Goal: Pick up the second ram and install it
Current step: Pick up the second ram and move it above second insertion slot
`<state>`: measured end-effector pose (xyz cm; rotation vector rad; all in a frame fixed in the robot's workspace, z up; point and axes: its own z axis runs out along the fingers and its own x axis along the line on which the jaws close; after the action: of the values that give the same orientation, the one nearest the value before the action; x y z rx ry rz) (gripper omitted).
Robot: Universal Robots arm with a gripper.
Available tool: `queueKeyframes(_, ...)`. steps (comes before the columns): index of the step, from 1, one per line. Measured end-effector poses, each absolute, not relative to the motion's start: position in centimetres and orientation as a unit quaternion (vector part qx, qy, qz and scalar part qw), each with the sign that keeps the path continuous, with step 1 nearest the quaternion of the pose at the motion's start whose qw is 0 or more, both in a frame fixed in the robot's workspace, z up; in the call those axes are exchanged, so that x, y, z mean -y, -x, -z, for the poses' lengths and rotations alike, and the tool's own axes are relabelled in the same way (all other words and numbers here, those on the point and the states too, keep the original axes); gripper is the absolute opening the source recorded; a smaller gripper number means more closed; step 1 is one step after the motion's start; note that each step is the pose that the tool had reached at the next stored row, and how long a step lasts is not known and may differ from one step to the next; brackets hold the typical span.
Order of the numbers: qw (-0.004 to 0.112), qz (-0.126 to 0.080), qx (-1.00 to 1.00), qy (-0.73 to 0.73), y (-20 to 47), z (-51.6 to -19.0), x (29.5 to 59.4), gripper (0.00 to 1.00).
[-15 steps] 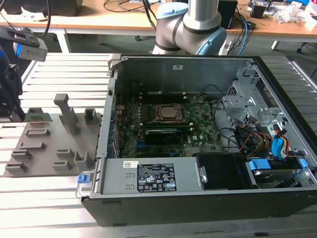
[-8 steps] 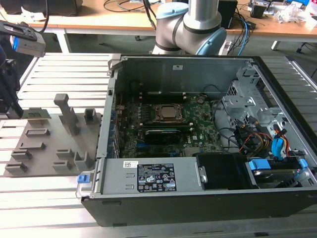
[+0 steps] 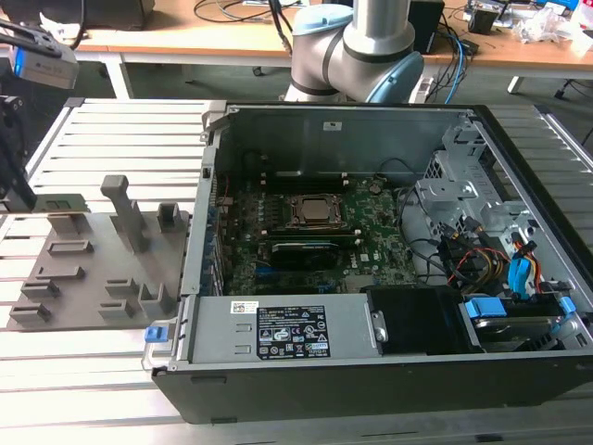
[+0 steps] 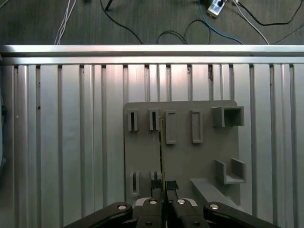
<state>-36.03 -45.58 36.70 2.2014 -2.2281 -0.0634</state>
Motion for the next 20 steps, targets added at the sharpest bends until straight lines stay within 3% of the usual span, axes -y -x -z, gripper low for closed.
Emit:
queueKeyframes(6, 0.004, 0.020, 0.711, -0.703, 36.0, -38.0, 45.6, 0.14)
queueKeyframes(9, 0.000, 0.024, 0.711, -0.703, 36.0, -40.6, 45.6, 0.14)
queueKeyframes(20, -0.002, 0.027, 0.711, -0.703, 33.5, -40.6, 45.6, 0.14)
